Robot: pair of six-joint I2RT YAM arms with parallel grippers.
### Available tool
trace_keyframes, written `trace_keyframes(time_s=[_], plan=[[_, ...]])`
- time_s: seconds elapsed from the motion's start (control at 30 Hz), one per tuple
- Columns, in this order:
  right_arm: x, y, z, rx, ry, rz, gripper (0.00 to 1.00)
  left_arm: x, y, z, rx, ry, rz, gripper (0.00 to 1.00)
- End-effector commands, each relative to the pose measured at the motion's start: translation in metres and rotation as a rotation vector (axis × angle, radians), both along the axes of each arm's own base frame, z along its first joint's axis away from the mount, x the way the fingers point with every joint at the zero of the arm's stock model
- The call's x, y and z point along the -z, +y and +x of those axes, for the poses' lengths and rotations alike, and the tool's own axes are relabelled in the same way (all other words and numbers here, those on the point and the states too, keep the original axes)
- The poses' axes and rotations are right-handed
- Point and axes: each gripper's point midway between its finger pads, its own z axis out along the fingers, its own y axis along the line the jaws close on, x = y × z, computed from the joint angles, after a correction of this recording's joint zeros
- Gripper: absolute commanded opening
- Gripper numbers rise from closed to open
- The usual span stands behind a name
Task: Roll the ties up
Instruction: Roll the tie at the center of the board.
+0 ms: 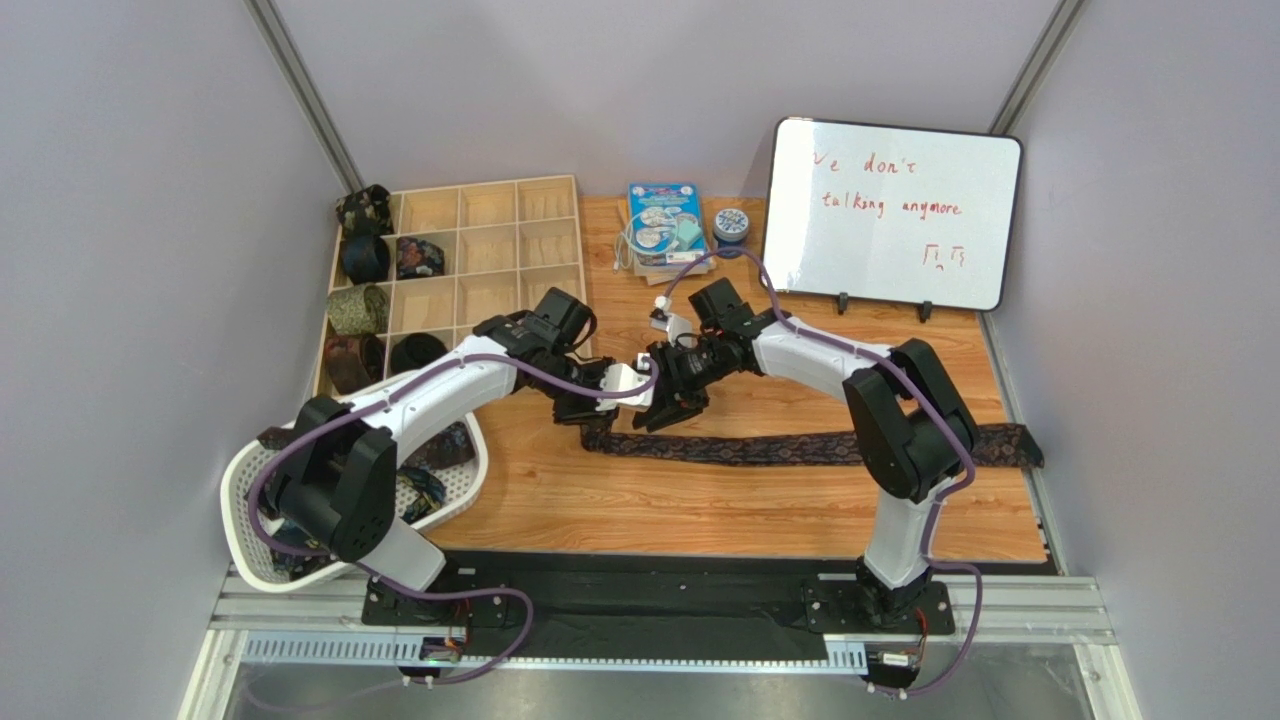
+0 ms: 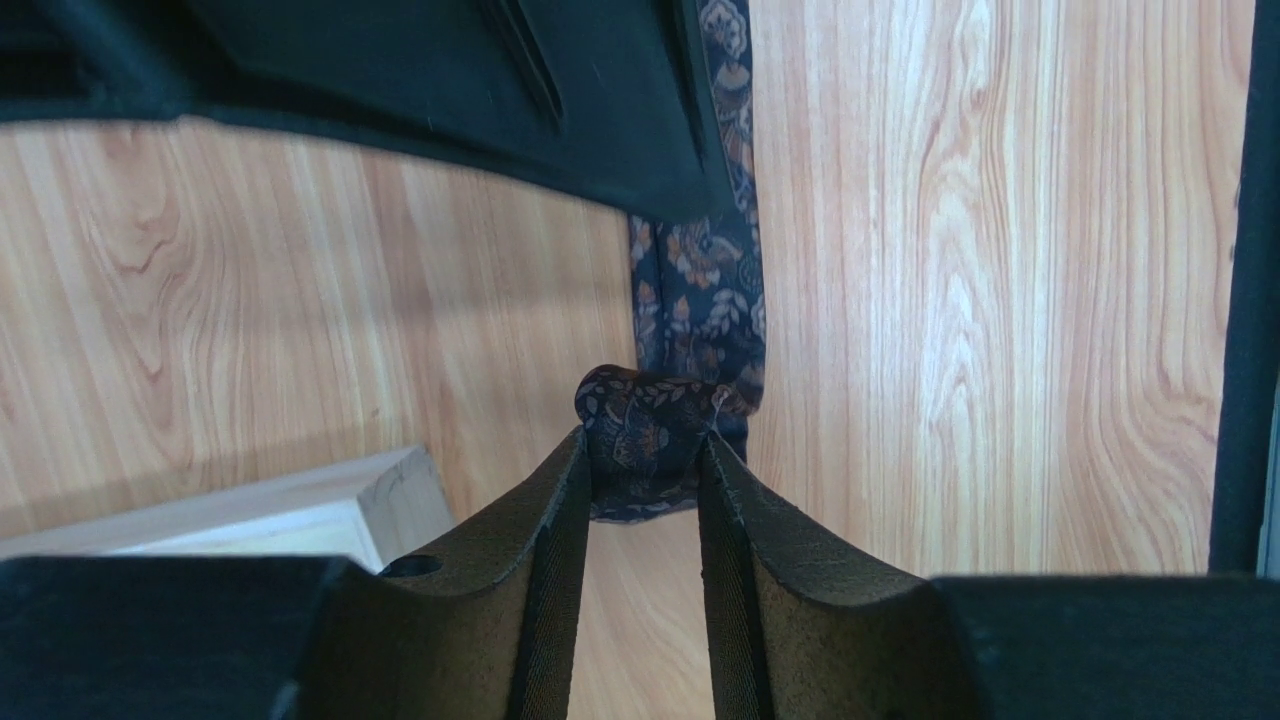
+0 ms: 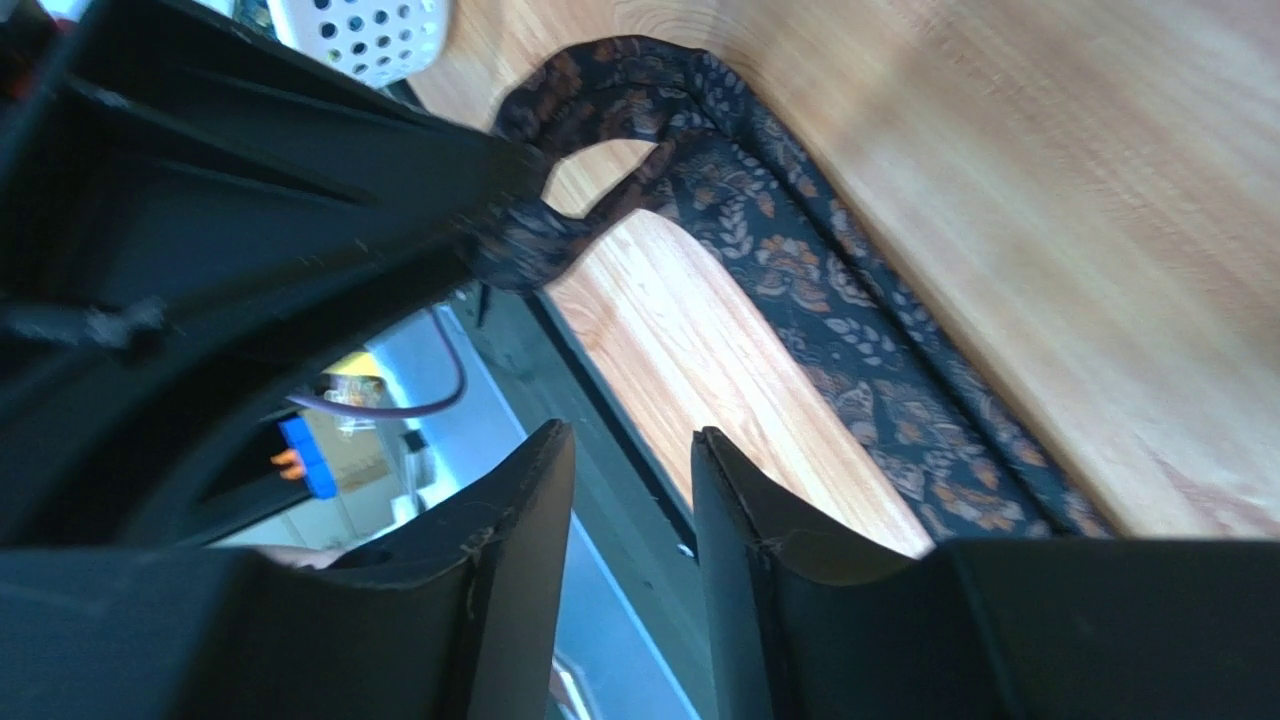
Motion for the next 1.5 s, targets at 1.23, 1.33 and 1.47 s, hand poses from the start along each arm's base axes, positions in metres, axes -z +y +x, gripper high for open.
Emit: trace_keyframes(time_s=[1.23, 1.33, 1.47], plan=[[0.0, 0.032, 0.019, 0.233, 0.224, 0.133, 0.25, -0.012, -0.05, 0.002, -0.139, 0.144, -0.146, 0.4], [0.003, 0.028, 0.016, 0.234, 0.219, 0.127, 0.05, -0.013, -0.044, 0.004, -0.158, 0.123, -0.14, 0.51], [0.004, 0.02, 0.014, 0.244, 0.206, 0.123, 0.0, -0.014, -0.026, 0.011, -0.206, 0.101, -0.148, 0.81]])
